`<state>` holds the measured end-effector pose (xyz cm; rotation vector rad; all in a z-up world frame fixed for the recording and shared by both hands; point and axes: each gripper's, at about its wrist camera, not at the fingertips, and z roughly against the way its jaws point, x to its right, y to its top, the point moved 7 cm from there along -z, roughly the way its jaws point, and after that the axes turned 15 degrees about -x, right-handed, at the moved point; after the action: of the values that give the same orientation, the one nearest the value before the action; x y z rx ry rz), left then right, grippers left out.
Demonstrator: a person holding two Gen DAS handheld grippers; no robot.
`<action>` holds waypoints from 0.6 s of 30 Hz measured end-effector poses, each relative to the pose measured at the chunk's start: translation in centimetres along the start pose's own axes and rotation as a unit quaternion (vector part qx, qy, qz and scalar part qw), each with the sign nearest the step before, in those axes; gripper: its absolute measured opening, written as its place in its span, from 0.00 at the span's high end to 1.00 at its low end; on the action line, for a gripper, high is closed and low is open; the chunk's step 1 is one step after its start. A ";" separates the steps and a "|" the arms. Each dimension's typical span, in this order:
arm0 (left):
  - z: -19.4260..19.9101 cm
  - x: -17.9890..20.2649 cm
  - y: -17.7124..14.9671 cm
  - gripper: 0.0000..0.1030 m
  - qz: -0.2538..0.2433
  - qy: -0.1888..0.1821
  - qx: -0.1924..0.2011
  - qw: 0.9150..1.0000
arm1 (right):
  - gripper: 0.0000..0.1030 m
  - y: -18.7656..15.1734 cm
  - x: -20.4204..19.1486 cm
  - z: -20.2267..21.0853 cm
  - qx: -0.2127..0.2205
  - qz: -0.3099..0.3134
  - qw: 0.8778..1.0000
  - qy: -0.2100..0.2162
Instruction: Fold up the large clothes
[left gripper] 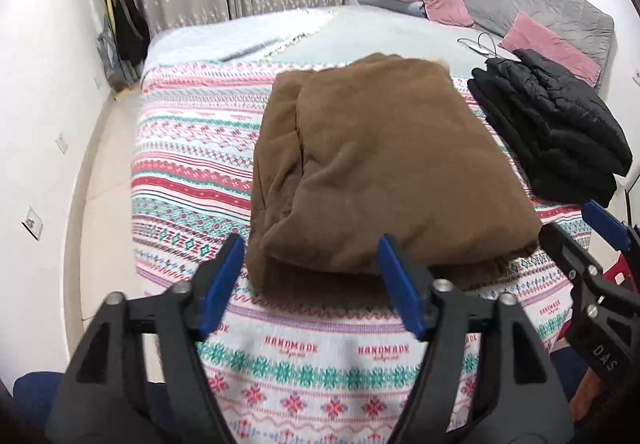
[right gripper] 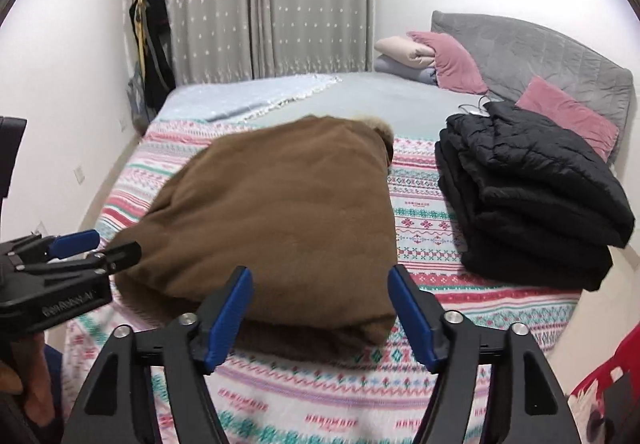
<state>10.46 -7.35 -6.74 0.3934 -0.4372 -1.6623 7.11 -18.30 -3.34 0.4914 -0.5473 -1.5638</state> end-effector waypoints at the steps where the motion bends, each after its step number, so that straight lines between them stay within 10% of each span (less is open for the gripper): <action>1: 0.4 -0.3 -0.2 0.26 0.000 0.002 0.004 1.000 | 0.27 -0.2 -0.2 0.4 0.001 -0.002 1.000 0.000; 18: 6.1 -1.3 -3.8 0.08 0.020 -0.012 0.045 0.999 | 0.05 -2.7 -0.5 6.6 0.017 -0.035 0.999 0.006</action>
<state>4.30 -5.29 -3.33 0.4294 -0.5363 -1.6146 0.99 -17.34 0.22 0.5493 -0.5533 -1.6195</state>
